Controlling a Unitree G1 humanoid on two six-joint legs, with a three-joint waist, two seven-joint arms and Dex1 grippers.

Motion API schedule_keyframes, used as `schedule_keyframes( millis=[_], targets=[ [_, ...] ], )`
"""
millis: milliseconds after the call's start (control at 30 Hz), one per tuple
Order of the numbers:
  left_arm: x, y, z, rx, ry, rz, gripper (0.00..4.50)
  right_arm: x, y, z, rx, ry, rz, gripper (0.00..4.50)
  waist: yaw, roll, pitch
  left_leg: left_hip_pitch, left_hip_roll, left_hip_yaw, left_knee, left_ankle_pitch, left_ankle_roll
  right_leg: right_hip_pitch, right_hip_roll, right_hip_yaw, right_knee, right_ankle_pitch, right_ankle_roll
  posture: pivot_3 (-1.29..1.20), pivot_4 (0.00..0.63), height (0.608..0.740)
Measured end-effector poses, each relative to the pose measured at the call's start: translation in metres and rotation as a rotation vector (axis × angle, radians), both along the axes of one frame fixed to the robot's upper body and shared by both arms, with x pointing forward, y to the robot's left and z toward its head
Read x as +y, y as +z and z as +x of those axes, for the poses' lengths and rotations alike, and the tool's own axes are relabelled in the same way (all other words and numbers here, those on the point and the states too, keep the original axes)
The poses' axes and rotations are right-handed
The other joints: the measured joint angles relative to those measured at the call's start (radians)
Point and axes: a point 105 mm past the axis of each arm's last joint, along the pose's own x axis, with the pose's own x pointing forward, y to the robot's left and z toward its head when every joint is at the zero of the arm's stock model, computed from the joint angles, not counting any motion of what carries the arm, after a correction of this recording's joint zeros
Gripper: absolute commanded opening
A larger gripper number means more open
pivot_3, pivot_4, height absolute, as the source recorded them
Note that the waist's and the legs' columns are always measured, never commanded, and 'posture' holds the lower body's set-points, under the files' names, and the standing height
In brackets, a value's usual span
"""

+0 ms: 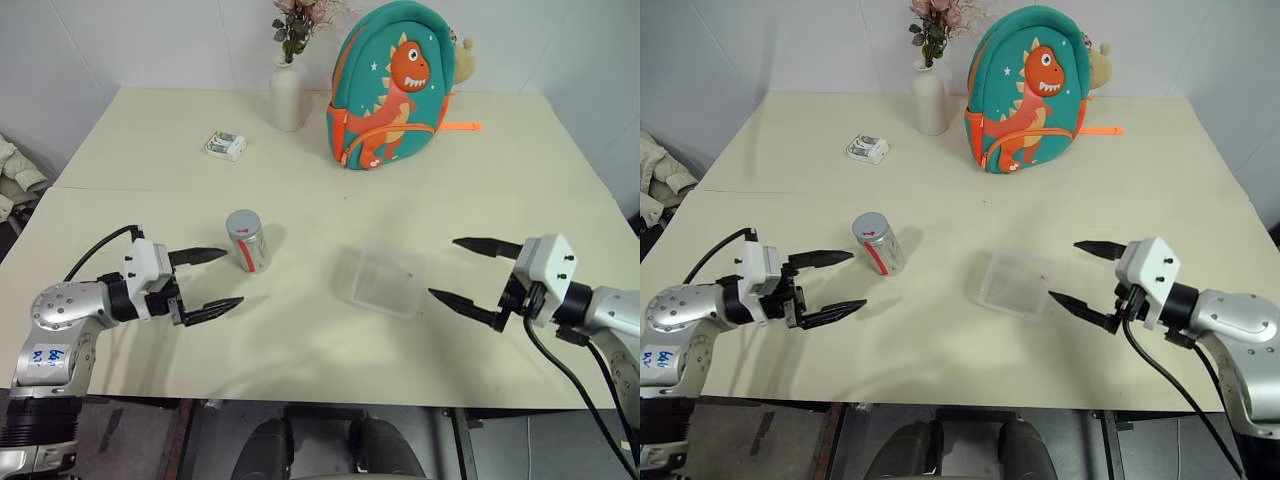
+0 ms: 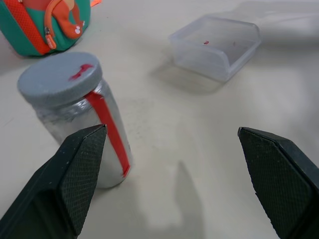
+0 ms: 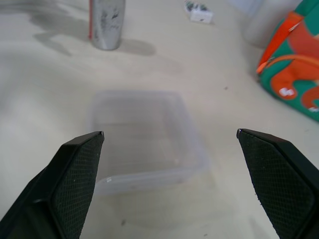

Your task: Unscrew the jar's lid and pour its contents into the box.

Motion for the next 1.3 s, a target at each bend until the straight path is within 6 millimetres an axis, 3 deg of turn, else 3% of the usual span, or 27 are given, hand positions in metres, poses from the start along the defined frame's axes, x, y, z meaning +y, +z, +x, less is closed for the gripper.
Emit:
schedule_keyframes(
  millis=[233, 400, 633, 800, 933, 1300],
  targets=[
    [0.0, -0.011, -0.005, 0.026, 0.076, -0.018, 4.47, 0.006, -0.007, 0.006, 0.022, 0.034, 0.0, 4.5, 0.003, 0.0, 0.0, -0.001, 0.0, 0.0, 0.0, 0.0, 0.001, 0.0, -0.001, 0.0, -0.002, 0.0, 0.0, 0.0, 0.15, 0.74],
    [-0.014, -0.022, -0.011, 0.036, 0.17, -0.115, 4.47, 0.023, 0.0, 0.011, -0.006, 0.09, 0.041, 4.5, 0.0, 0.0, 0.0, 0.0, 0.0, 0.0, 0.001, -0.001, 0.001, 0.0, 0.0, 0.0, 0.0, 0.0, 0.0, 0.0, 0.15, 0.74],
    [-0.033, -0.021, -0.01, -0.02, 0.437, -0.33, 4.47, 0.058, 0.018, 0.012, -0.075, 0.216, 0.098, 4.5, 0.005, 0.0, 0.0, -0.001, 0.0, 0.0, 0.005, -0.001, 0.001, 0.001, 0.0, 0.0, 0.0, 0.002, 0.002, 0.0, 0.15, 0.74],
    [-0.032, -0.032, -0.007, -0.03, 0.676, -0.382, 4.47, 0.067, 0.023, 0.012, -0.087, 0.245, 0.111, 4.5, 0.007, -0.001, 0.0, -0.001, 0.0, 0.0, 0.007, -0.001, 0.001, 0.002, 0.001, 0.0, 0.0, 0.002, 0.002, 0.0, 0.15, 0.74],
    [-0.032, -0.035, 0.001, -0.036, 0.8, -0.411, 4.47, 0.067, 0.023, 0.012, -0.076, 0.242, 0.12, 4.5, 0.009, -0.001, 0.0, -0.001, 0.0, 0.0, 0.009, -0.001, 0.002, 0.004, 0.001, 0.0, 0.0, 0.004, 0.003, 0.0, 0.15, 0.74],
    [-0.053, -0.03, 0.054, -0.08, 0.796, -0.377, 4.47, 0.075, 0.026, 0.004, -0.07, 0.239, 0.145, 4.5, 0.008, -0.002, 0.001, -0.002, 0.001, 0.001, 0.009, -0.001, 0.002, 0.003, 0.003, 0.0, -0.003, 0.007, 0.004, 0.0, 0.15, 0.74]
  ],
)
